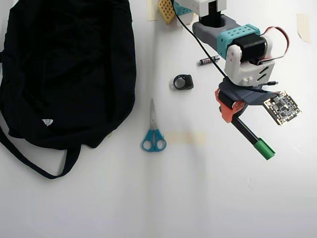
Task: Put the green marker into the black bag
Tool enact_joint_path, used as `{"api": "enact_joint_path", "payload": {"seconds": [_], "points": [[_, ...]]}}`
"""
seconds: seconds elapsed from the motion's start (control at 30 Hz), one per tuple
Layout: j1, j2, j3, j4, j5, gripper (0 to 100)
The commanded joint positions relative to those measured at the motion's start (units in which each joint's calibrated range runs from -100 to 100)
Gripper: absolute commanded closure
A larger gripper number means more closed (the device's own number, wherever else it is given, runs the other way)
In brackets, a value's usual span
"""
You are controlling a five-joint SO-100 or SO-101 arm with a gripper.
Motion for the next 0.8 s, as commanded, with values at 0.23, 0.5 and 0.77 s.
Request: {"api": "enact_joint_path", "payload": {"seconds": [0.23, 0.5, 0.77], "points": [[-1.4, -0.9, -3.0, 0.1, 0.0, 98], [-1.0, -0.9, -3.0, 0.2, 0.0, 98], [-0.7, -0.9, -3.1, 0.2, 0.0, 98]]}}
